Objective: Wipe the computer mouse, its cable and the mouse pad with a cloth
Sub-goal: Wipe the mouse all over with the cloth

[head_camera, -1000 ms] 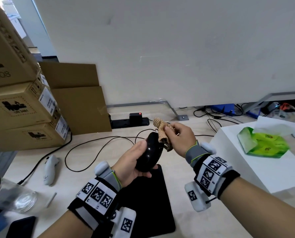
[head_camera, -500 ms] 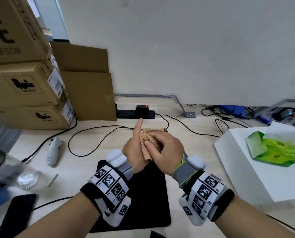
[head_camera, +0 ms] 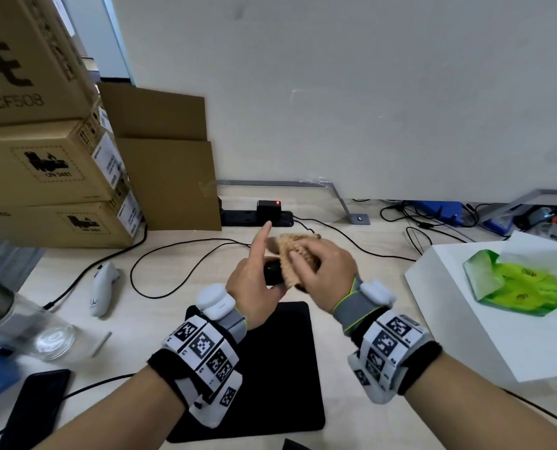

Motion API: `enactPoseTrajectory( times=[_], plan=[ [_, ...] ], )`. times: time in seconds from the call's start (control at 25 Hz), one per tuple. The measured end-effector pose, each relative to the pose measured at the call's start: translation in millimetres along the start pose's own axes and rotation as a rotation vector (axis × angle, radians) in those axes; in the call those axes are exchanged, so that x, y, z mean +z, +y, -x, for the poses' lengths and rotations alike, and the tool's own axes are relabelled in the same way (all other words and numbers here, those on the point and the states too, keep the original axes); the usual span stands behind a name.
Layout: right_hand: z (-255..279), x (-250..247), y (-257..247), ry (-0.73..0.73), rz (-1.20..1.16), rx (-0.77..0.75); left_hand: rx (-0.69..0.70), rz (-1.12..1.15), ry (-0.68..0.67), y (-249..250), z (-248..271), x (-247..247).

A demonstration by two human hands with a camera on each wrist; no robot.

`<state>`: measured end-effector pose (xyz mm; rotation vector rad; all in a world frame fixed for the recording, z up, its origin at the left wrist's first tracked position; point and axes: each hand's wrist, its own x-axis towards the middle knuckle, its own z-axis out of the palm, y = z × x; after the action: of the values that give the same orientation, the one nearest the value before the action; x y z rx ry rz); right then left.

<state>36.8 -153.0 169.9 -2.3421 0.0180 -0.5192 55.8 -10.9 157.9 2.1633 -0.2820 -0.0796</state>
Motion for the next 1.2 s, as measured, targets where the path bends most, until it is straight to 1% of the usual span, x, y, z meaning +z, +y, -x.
enactPoseTrajectory(
  times=[0.04, 0.08, 0.12, 0.16, 0.2, 0.28, 0.36, 0.4, 0.44, 0.48, 0.56, 0.64, 0.68, 0.72, 0.76, 0.8, 0.88, 0.92, 0.96, 1.0, 1.12, 1.16, 1.2],
  plan=[
    [-8.5, -4.9, 10.6, 0.024, 0.003, 0.109, 0.057, 0.055, -0.070, -5.0, 2.2, -6.2],
    [-15.9, -10.6, 18.6, 0.031, -0.017, 0.222, 0.077, 0.100, -0.122, -5.4, 3.1, -11.3],
    [-21.5, -15.2, 24.8, 0.050, -0.061, 0.306, 0.075, 0.148, -0.145, -6.2, 1.3, -13.5],
    [-25.5, -17.6, 28.5, 0.077, -0.112, 0.349, 0.053, 0.226, -0.153, -5.9, -0.9, -13.4],
    [-27.6, -17.8, 31.2, 0.106, -0.156, 0.364, 0.014, 0.341, -0.155, -3.6, -2.6, -13.5],
    [-28.3, -16.4, 33.2, 0.139, -0.207, 0.379, -0.113, 0.613, -0.176, -0.5, -3.4, -11.6],
    [-27.4, -10.2, 32.2, 0.127, -0.226, 0.389, -0.257, 0.839, -0.198, 3.9, -4.4, -13.3],
    [-25.4, -5.8, 28.8, 0.109, -0.244, 0.386, -0.304, 0.920, -0.217, 7.0, -5.0, -13.5],
    [-22.7, -1.6, 23.3, 0.086, -0.259, 0.364, -0.335, 0.975, -0.239, 10.5, -6.1, -13.5],
    [-17.9, 2.3, 16.0, 0.059, -0.250, 0.308, -0.357, 1.008, -0.267, 15.6, -7.0, -13.3],
    [-2.7, 10.0, 0.5, -0.014, -0.149, 0.125, -0.407, 1.064, -0.303, 21.9, -10.3, -10.8],
    [10.9, 13.6, -14.0, -0.065, -0.026, -0.042, -0.472, 1.181, -0.344, 26.5, -11.3, -9.3],
    [13.8, 13.5, -15.8, -0.066, 0.029, -0.097, -0.469, 1.196, -0.358, 26.0, -11.3, -7.8],
    [12.5, 11.0, -15.9, -0.055, 0.058, -0.100, -0.452, 1.163, -0.364, 24.7, -10.5, -7.0],
    [7.0, 10.3, -10.0, -0.026, 0.054, -0.051, -0.426, 1.115, -0.362, 23.2, -9.4, -6.2],
    [-1.9, 9.6, -3.0, 0.001, 0.029, 0.056, -0.405, 1.074, -0.359, 22.2, -7.8, -5.4],
    [-22.1, 8.1, 14.1, 0.032, -0.089, 0.350, -0.412, 1.056, -0.367, 22.8, -4.6, -5.1],
    [-26.3, 8.2, 18.0, 0.026, -0.154, 0.452, -0.412, 1.060, -0.366, 21.8, -4.2, -4.6],
    [-23.6, 8.2, 15.9, 0.012, -0.151, 0.468, -0.410, 1.064, -0.363, 21.5, -4.4, -4.0],
    [-16.8, 9.0, 12.0, -0.001, -0.120, 0.408, -0.405, 1.066, -0.356, 20.4, -5.4, -3.7],
    [5.5, 7.5, -8.2, -0.014, -0.058, 0.103, -0.378, 1.114, -0.369, 17.2, -8.7, -6.3],
    [5.0, 7.0, -7.2, -0.009, -0.052, 0.056, -0.362, 1.096, -0.366, 15.5, -8.9, -7.8],
    [-2.0, 6.9, -1.7, 0.010, -0.062, 0.082, -0.348, 1.069, -0.358, 15.1, -7.4, -8.8]
  ],
)
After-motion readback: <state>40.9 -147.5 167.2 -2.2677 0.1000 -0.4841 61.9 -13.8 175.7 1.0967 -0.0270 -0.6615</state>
